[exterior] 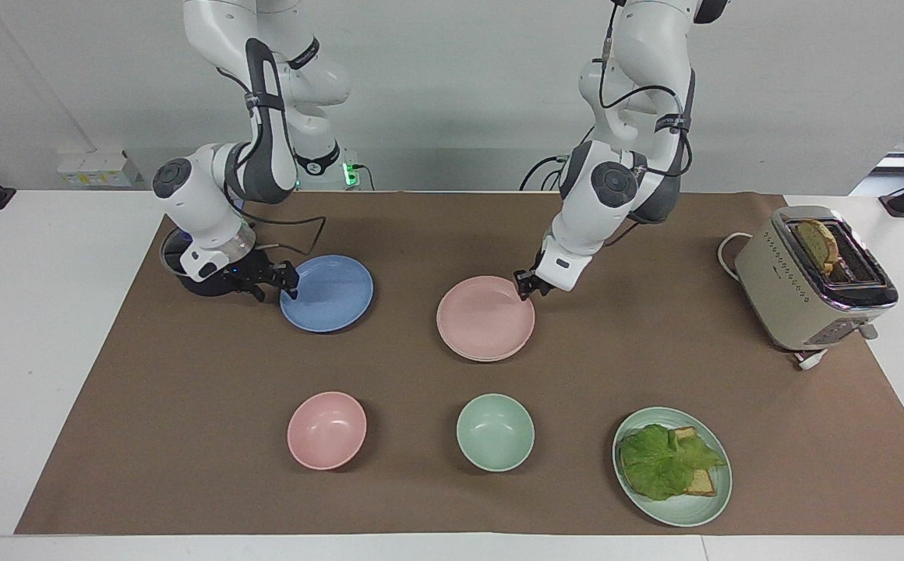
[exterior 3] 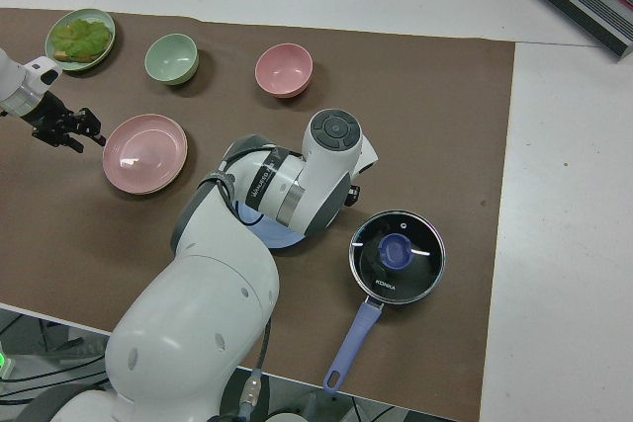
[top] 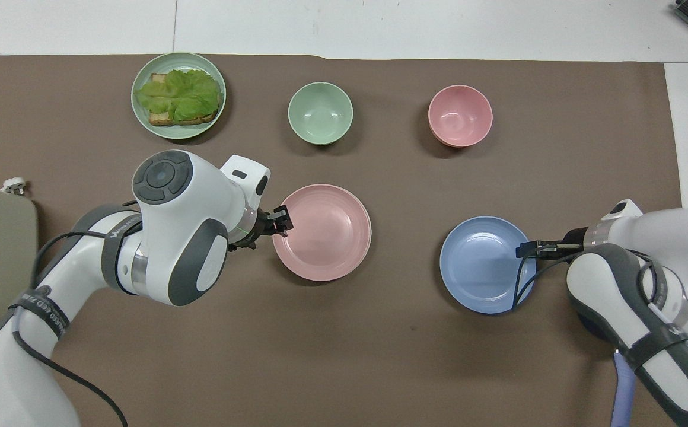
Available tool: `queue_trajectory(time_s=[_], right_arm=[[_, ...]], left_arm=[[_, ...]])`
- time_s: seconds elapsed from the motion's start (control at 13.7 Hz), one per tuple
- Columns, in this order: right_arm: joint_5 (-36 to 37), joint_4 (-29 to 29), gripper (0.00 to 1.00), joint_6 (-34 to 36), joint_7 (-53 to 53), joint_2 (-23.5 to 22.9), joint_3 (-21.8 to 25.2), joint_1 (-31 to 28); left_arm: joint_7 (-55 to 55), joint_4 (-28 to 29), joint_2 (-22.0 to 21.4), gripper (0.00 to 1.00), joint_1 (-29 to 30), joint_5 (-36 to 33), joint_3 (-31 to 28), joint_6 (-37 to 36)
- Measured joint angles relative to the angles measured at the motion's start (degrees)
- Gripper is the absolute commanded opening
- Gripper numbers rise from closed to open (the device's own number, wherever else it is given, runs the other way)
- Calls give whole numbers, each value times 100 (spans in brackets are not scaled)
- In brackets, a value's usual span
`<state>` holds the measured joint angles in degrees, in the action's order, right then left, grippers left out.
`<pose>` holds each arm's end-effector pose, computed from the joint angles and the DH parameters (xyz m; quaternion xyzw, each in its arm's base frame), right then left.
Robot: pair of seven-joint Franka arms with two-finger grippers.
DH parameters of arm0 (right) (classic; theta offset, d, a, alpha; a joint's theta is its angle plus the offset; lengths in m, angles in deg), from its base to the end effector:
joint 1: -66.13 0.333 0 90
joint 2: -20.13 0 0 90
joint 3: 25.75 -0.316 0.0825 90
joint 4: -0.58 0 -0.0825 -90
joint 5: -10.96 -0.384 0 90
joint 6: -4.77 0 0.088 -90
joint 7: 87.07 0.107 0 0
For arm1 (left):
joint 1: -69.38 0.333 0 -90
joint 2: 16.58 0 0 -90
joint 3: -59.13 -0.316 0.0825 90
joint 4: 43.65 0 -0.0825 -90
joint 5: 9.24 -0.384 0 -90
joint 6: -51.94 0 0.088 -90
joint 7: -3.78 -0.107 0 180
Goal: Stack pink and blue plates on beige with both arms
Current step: 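Release the pink plate with the left gripper while the right gripper drags the blue plate, then slide the blue plate onto the pink plate with the right gripper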
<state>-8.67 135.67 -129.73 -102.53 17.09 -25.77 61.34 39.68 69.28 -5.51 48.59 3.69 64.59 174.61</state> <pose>0.4972 -0.0366 0.3015 -0.9921 0.0310 0.0100 0.1214 0.5277 -0.2689 0.3735 0.9838 0.1459 -0.0632 0.0824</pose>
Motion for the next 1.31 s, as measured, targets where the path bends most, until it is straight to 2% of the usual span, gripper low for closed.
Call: queue_trajectory(time_s=[0.07, 0.29, 0.36, 0.66, 0.95, 1.17, 1.31], right_arm=[[-6, 13, 44, 0, -5, -22, -1, 0], [-9, 53, 4, 1, -6, -40, -2, 0], [-9, 57, 0, 1, -6, -44, -2, -6], [-26, -90, 0, 278, -35, 8, -1, -63], [-33, -874, 0, 1100, 387, 207, -64, 12], [-39, -1267, 0, 1100, 1468, 235, -144, 655], [-40, -1277, 0, 541, 2511, 160, -184, 1371]], left_arm=[[-33, -61, -43, 100, 157, -89, -49, -131], [-673, -502, -278, 100, 980, -488, -116, -726], [-1031, -679, -352, 100, 1261, -558, -128, -907], [-2359, -1453, -457, 100, 2084, -1028, -154, -1650], [-3254, -2119, -557, 100, 2557, -1285, -159, -2287], [-3378, -2383, -650, 100, 2568, -1350, -124, -2513], [-3378, -2439, -784, 100, 2556, -1350, -59, -2582]])
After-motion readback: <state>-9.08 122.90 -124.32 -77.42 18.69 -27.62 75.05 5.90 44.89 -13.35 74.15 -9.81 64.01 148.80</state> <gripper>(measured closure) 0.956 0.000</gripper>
